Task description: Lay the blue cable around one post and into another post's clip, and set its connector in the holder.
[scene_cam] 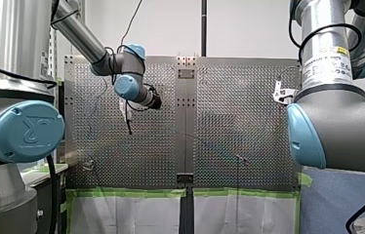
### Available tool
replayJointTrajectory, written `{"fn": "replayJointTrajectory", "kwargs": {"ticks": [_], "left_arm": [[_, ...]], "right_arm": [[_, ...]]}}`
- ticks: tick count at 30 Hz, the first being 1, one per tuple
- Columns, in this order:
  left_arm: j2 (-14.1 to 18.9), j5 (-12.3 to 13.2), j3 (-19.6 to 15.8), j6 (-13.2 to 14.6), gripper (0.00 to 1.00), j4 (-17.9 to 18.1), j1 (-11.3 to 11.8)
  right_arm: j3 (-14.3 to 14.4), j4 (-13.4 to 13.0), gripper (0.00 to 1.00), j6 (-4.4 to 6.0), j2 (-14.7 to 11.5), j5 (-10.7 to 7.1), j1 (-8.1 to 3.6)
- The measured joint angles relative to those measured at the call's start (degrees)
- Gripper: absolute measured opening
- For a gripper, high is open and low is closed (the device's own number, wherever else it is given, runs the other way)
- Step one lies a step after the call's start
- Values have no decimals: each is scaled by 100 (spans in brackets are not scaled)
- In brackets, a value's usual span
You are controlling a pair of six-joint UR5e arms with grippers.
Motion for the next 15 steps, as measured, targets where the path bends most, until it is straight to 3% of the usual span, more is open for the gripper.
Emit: {"fn": "replayJointTrajectory", "kwargs": {"ticks": [7,15], "left_arm": [[-249,-199,-312,102,100,353,-410],[-760,-692,-399,584,100,871,-812]], "right_arm": [[0,0,100,0,0,0,0],[0,0,100,0,0,0,0]]}}
